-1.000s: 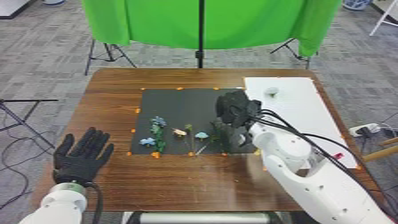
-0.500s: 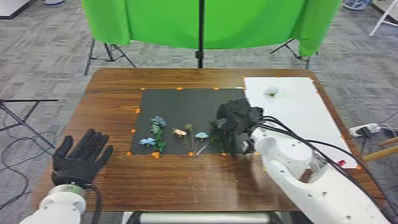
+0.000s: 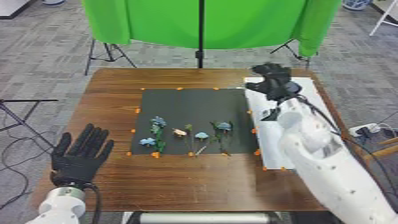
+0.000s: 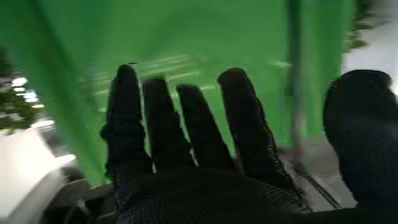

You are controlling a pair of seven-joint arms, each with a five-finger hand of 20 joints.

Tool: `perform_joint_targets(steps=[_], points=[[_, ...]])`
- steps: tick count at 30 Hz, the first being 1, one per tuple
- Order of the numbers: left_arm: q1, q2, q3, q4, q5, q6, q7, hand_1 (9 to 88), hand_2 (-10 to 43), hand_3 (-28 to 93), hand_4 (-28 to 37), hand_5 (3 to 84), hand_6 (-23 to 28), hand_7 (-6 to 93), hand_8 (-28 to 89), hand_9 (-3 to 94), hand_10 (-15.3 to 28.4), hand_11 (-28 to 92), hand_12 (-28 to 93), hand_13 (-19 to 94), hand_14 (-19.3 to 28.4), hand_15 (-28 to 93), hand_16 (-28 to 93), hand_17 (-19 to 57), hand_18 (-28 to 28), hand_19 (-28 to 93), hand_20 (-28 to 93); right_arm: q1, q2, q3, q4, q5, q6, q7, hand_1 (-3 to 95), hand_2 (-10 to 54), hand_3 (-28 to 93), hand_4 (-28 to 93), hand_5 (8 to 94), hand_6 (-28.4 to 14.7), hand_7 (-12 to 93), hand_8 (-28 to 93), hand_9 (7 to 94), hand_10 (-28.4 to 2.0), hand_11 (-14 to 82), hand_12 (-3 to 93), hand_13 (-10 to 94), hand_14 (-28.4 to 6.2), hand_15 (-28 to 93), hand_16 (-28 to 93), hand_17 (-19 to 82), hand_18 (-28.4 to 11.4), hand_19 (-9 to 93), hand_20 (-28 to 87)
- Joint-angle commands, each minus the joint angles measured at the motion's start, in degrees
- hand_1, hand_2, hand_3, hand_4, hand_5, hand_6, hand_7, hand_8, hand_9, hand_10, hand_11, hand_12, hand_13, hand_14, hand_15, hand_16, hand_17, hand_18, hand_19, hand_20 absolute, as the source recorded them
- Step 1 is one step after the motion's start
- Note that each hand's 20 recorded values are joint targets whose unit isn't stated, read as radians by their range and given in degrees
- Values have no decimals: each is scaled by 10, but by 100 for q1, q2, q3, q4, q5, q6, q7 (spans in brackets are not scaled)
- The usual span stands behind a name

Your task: Arrange flowers

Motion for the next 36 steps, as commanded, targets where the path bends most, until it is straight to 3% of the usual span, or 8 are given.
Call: perform_joint_targets(steps=[1, 5, 9, 13, 16, 20, 29, 36], points=[[60, -15, 63, 76, 110, 0, -54, 249, 165, 742, -283, 466, 92, 144, -101, 397, 146, 246, 103, 320, 131, 298, -61, -61, 136, 386, 134, 813, -331, -10, 1130, -100, -1568, 135, 242, 6, 811, -281, 377, -31, 107, -102, 278, -149, 19, 125, 190, -175, 95, 229, 56, -179, 543, 250], [45, -34, 69, 129, 374, -223, -246, 250, 165, 742, -283, 463, 91, 141, -100, 392, 144, 243, 105, 318, 129, 293, -58, -61, 137, 383, 136, 896, -643, 8, 1670, -469, -1844, 379, 285, -20, 819, -282, 366, -22, 118, -107, 270, -136, 25, 121, 190, -171, 78, 236, 58, -182, 510, 222], [10, -29, 61, 159, 423, -294, -342, 251, 168, 739, -283, 458, 91, 139, -98, 384, 143, 237, 105, 314, 127, 286, -54, -61, 135, 375, 134, 829, -771, 82, 1940, -487, -2006, 780, 347, -52, 822, -282, 363, -12, 146, -127, 273, -133, 49, 109, 203, -170, 96, 224, 84, -204, 513, 194], [51, -36, 11, 152, 416, -267, -340, 252, 168, 738, -283, 456, 91, 136, -97, 383, 143, 235, 107, 312, 128, 284, -50, -61, 135, 372, 135, 629, -752, 253, 1932, -549, -2249, 582, 488, -93, 817, -282, 485, 5, 175, -145, 459, -118, 120, 118, 442, -118, 262, 175, 224, -215, 635, 223], [90, -30, -11, 141, 399, -260, -319, 252, 169, 738, -283, 456, 91, 135, -96, 384, 144, 232, 107, 313, 128, 283, -49, -61, 135, 370, 136, 456, -644, 200, 1799, -404, -1783, 618, 613, -95, 682, -283, 644, 37, 178, -111, 675, -86, 120, 190, 672, -50, 223, 398, 318, -172, 662, 287], [79, -41, -12, 169, 388, -302, -308, 253, 169, 737, -283, 456, 90, 124, -99, 385, 142, 220, 102, 315, 129, 282, -48, -61, 135, 369, 137, -13, -470, 314, 1043, 198, -1068, 826, 642, -95, 651, -283, 743, 32, 218, -27, 824, -83, 61, 322, 737, -47, 254, 464, 344, -169, 693, 340], [158, -48, -83, 130, 349, -275, -175, 253, 169, 738, -283, 453, 88, 111, -92, 390, 141, 212, 104, 316, 130, 280, -48, -61, 135, 368, 139, -1407, 78, 519, -1378, 303, -1234, 352, 621, -95, 683, -283, 769, 25, 215, -20, 846, -90, 56, 337, 738, -54, 270, 467, 334, -181, 709, 356], [-41, -42, 58, 161, 304, -198, -155, 254, 170, 736, -283, 456, 88, 113, -91, 393, 141, 214, 106, 320, 129, 282, -48, -61, 136, 368, 140, -2161, -293, 589, -1877, -129, -1330, 175, 609, -95, 685, -283, 742, 14, 182, -16, 817, -101, 45, 326, 712, -55, 278, 455, 312, -188, 709, 356]])
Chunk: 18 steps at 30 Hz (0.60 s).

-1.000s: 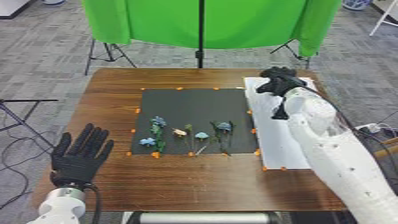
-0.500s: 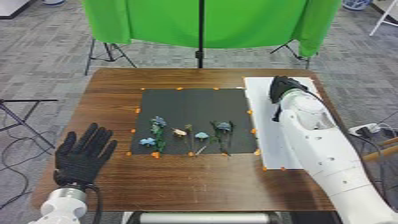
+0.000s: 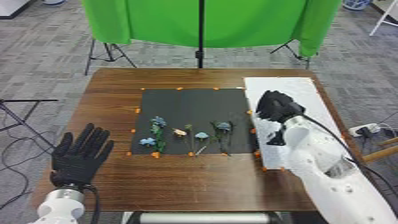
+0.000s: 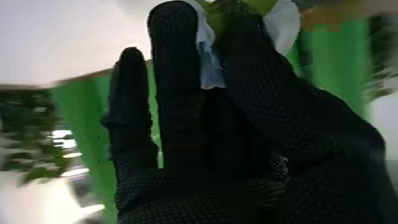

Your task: Arrange flowers

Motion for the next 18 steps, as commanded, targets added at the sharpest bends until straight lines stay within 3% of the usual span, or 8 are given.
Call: perform_joint_targets(steps=[1, 6, 11, 14, 18], points=[[-123, -16, 136, 53, -63, 38, 5, 253, 170, 737, -283, 456, 88, 114, -91, 393, 141, 214, 106, 321, 128, 282, -48, -61, 136, 368, 140, -769, -436, -54, -440, -321, 58, -142, 607, -95, 686, -283, 738, 13, 180, -17, 813, -101, 43, 324, 711, -55, 279, 454, 311, -188, 709, 356], [-177, -23, 152, 74, -100, 128, -3, 254, 171, 737, -283, 458, 88, 122, -92, 395, 140, 219, 108, 321, 128, 285, -48, -59, 134, 369, 141, -930, -677, -50, -464, -282, 270, 8, 601, -95, 685, -283, 705, 12, 165, -28, 796, -105, 59, 307, 707, -55, 300, 451, 310, -192, 731, 368], [-137, -14, 101, 31, -138, 292, 66, 253, 173, 738, -283, 461, 89, 128, -95, 396, 142, 228, 109, 322, 128, 286, -50, -59, 134, 371, 143, -1072, -732, 34, -600, -139, 47, 144, 583, -95, 693, -283, 679, 10, 160, -75, 756, -111, 108, 261, 690, -58, 331, 427, 305, -192, 734, 369], [-132, -3, 98, 24, -155, 308, 91, 253, 174, 738, -283, 461, 89, 130, -96, 394, 141, 231, 108, 321, 127, 288, -51, -59, 134, 372, 143, -1217, -706, 111, -734, -129, 94, 160, 532, -95, 729, -283, 613, -3, 136, -120, 694, -128, 166, 172, 664, -75, 371, 375, 299, -193, 741, 359], [-105, -4, 95, -2, -184, 338, 123, 253, 174, 738, -283, 460, 90, 131, -96, 388, 141, 233, 108, 319, 125, 288, -52, -59, 133, 372, 142, -1325, -689, 181, -919, 47, 221, 346, 459, -95, 786, -283, 547, -19, 117, -113, 651, -136, 169, 157, 633, -100, 462, 231, 291, -197, 750, 348]])
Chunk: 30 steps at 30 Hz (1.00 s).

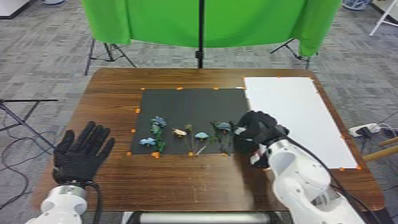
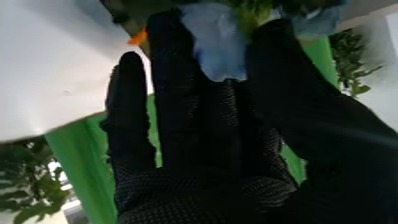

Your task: Arrange flowers

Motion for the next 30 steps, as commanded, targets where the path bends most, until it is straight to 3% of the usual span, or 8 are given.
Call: perform_joint_targets(steps=[1, 9, 14, 15, 17, 21, 25, 30], points=[[106, -4, -21, -29, -92, 124, 67, 252, 174, 739, -283, 458, 90, 131, -97, 384, 140, 233, 108, 318, 124, 288, -52, -59, 133, 372, 142, -311, 53, 149, -383, 178, 158, 273, 449, -95, 787, -283, 536, -24, 113, -112, 644, -139, 169, 157, 630, -102, 467, 223, 291, -197, 751, 347], [106, 4, -48, -46, -101, 82, 132, 251, 175, 741, -283, 455, 89, 135, -98, 381, 140, 239, 107, 317, 124, 289, -52, -59, 132, 373, 141, -305, -33, 371, -625, 518, 497, 348, 361, -93, 772, -283, 502, -40, 94, -102, 604, -161, 156, 154, 604, -120, 474, 210, 282, -200, 753, 337], [24, 41, -57, -14, 61, -62, 173, 250, 175, 742, -283, 455, 89, 137, -99, 383, 141, 239, 105, 318, 124, 289, -53, -58, 133, 372, 141, -705, -245, 1372, -816, 3215, 1437, -498, 240, 27, 775, -282, 487, -44, 82, -93, 535, -162, 101, 139, 524, -142, 345, 165, 232, -191, 652, 274], [10, 62, -24, 26, 86, -156, 286, 250, 174, 743, -283, 456, 89, 135, -100, 385, 140, 236, 102, 319, 125, 285, -55, -58, 133, 372, 140, -792, -334, 1657, -808, 4112, 1391, -878, 242, 46, 781, -282, 479, -33, 89, -96, 519, -151, 91, 135, 495, -139, 291, 166, 210, -182, 592, 248], [-19, 64, -34, 95, -132, -440, 424, 237, 162, 744, -283, 455, 89, 123, -99, 391, 138, 218, 94, 324, 123, 249, -59, -51, 131, 357, 132, -850, -514, 2173, -837, 5336, 964, -1058, 244, 69, 782, -282, 457, -4, 100, -104, 482, -131, 68, 128, 443, -134, 202, 202, 179, -168, 503, 221], [7, 95, -150, 160, 108, -725, 550, 178, 152, 745, -283, 433, 72, 85, -90, 395, 127, 148, 83, 319, 101, 141, -41, -35, 125, 305, 120, -996, -757, 2718, -910, 6942, 723, -1275, 198, 96, 773, -283, 389, 23, 88, -100, 403, -109, 41, 114, 346, -130, 98, 233, 151, -152, 344, 196], [-51, 192, -217, 90, 98, -618, 686, 147, 151, 736, -283, 425, 67, 73, -89, 395, 123, 130, 81, 313, 94, 102, -32, -32, 123, 286, 123, -1190, -884, 2825, -958, 7554, 555, -1458, 120, 115, 764, -283, 372, 41, 70, -97, 368, -83, 31, 97, 292, -116, 64, 215, 138, -141, 237, 193], [-138, 233, -279, 68, 385, -599, 662, 144, 184, 644, -283, 426, 66, 70, -88, 391, 123, 119, 79, 281, 78, 80, -39, -24, 115, 259, 121, -1360, -999, 2985, -1009, 7863, 164, -1349, 67, 120, 763, -283, 364, 44, 62, -100, 359, -71, 28, 81, 268, -102, 50, 195, 127, -133, 204, 194]])
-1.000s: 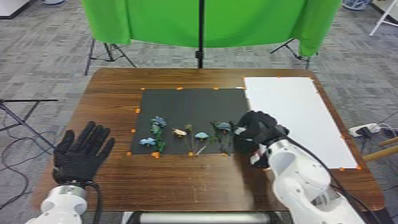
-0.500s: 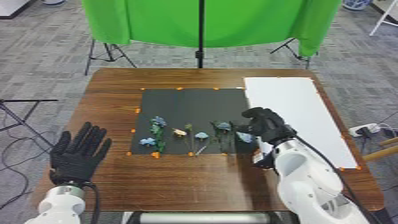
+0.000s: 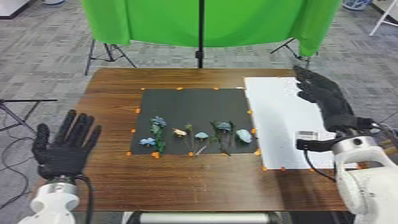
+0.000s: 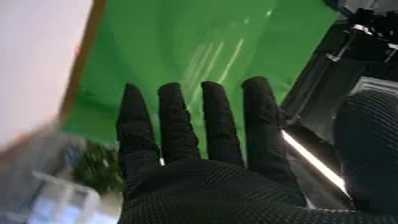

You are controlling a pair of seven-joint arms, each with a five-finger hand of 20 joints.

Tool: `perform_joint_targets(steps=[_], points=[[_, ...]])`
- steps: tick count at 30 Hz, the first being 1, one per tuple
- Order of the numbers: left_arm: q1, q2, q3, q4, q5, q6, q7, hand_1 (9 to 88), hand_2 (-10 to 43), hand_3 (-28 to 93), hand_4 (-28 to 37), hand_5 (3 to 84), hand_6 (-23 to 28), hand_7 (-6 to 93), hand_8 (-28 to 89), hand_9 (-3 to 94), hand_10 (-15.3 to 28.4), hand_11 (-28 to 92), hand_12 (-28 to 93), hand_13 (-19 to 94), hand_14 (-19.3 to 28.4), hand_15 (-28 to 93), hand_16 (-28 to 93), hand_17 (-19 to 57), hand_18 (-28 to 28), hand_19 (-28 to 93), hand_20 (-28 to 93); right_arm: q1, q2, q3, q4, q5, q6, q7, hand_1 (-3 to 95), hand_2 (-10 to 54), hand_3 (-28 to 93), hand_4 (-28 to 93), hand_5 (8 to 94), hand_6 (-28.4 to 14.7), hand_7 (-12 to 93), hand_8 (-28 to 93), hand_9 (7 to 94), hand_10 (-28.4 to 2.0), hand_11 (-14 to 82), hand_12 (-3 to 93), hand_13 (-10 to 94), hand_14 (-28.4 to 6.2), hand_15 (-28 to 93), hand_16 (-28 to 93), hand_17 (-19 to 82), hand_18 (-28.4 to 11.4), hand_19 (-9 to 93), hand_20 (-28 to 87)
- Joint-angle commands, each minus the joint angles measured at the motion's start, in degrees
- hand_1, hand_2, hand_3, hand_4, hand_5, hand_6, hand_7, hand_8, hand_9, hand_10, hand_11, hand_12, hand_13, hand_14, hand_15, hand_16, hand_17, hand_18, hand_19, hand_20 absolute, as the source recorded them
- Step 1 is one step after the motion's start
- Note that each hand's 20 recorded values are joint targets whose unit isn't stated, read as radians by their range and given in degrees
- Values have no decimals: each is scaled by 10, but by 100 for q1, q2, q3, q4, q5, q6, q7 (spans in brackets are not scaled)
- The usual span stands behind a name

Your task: Arrange flowers

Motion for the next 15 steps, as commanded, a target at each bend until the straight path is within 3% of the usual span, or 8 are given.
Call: perform_joint_targets(steps=[1, 3, 5, 15], points=[[-113, 104, -128, -49, 381, 191, 38, 138, 183, 650, -283, 426, 67, 69, -88, 388, 123, 117, 78, 277, 77, 77, -41, -22, 113, 255, 120, -406, -190, 46, -134, 3297, -199, 173, 61, 120, 765, -283, 357, 36, 59, -100, 356, -70, 28, 80, 262, -101, 47, 192, 125, -131, 198, 193], [-178, 106, -115, -40, 337, 186, 22, 136, 176, 666, -283, 426, 67, 69, -88, 384, 122, 115, 77, 274, 75, 75, -44, -21, 111, 250, 119, -443, -199, 98, -166, 3255, -231, 184, 54, 122, 771, -283, 349, 27, 50, -97, 351, -72, 28, 77, 257, -99, 43, 186, 125, -129, 187, 190], [-175, 99, -117, -61, 404, 173, -19, 136, 173, 673, -283, 425, 67, 68, -88, 383, 122, 114, 76, 273, 74, 76, -46, -20, 109, 247, 119, -473, -198, 139, -199, 3233, -218, 185, 54, 124, 772, -283, 351, 26, 49, -94, 351, -72, 28, 76, 257, -99, 43, 181, 126, -127, 183, 190], [-97, 60, -195, -146, 470, 268, 9, 146, 141, 728, -283, 420, 68, 66, -86, 376, 119, 113, 78, 277, 80, 79, -46, -23, 111, 248, 124, -485, -297, 249, -255, 3391, -446, 317, 58, 127, 774, -283, 363, 26, 53, -93, 350, -76, 31, 75, 259, -111, 53, 176, 120, -134, 194, 200]])
